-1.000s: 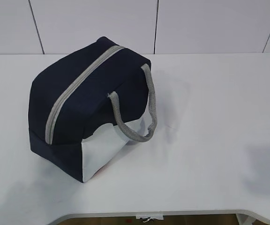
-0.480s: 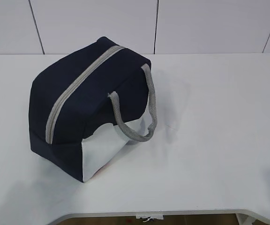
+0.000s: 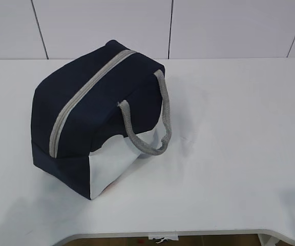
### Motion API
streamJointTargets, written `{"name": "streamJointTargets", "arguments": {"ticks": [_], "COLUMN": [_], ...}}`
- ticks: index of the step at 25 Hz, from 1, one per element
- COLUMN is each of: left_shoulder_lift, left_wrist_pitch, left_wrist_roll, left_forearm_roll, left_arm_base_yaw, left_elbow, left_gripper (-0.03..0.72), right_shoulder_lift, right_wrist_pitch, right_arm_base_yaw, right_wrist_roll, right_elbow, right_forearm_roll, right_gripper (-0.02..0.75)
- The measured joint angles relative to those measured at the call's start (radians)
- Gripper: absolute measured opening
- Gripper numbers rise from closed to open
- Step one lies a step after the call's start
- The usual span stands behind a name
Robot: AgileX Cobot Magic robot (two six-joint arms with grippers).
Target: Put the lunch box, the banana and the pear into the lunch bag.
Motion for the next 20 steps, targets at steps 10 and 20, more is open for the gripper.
{"name": "streamJointTargets", "arguments": {"ticks": [10,20], "left_shoulder_lift": [0.000,0.000], "left_wrist_pitch": [0.000,0.000], "left_wrist_roll": [0.000,0.000], "left_forearm_roll": [0.000,0.000], "left_arm_base_yaw": [0.000,0.000], "left_elbow": [0.000,0.000], "left_gripper": [0.242,0.242], "right_shoulder_lift": [0.000,0.000], "right_wrist_pitch": [-0.010,-0.012], "right_arm_base_yaw": [0.000,0.000], "right_wrist_roll": [-0.055,-0.059], "right_elbow": [0.004,0.004], "right_forearm_roll": [0.018,0.018], "right_gripper": [0.467,0.467]}}
